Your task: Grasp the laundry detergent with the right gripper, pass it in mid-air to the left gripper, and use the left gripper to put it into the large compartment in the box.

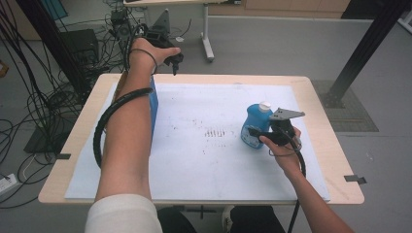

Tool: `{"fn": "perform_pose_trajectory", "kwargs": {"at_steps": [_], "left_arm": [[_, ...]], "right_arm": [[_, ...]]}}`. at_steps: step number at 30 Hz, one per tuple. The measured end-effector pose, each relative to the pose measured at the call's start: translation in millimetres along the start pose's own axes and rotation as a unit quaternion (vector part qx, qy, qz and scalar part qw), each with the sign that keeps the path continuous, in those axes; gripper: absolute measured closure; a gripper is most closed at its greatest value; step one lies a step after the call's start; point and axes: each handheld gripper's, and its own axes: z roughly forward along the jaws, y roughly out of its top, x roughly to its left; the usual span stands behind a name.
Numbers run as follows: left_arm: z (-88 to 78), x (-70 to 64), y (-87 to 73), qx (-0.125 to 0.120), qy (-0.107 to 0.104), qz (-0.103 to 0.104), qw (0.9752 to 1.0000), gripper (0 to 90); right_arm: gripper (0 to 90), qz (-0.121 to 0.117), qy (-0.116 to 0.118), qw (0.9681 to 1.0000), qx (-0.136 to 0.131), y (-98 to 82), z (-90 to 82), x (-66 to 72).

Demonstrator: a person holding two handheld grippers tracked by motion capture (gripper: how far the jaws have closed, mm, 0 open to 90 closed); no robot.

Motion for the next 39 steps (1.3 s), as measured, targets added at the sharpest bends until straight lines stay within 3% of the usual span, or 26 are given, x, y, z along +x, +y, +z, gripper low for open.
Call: {"fn": "perform_pose_trajectory", "kwargs": {"at_steps": [39], "left_arm": [[-4.6, 0.1, -2.0, -0.001, 0.008, 0.002, 1.0000, 7.5]], "right_arm": [[43.2, 0.000, -0.009, 0.9999, -0.008, -1.8, -0.1, 2.2]]}}
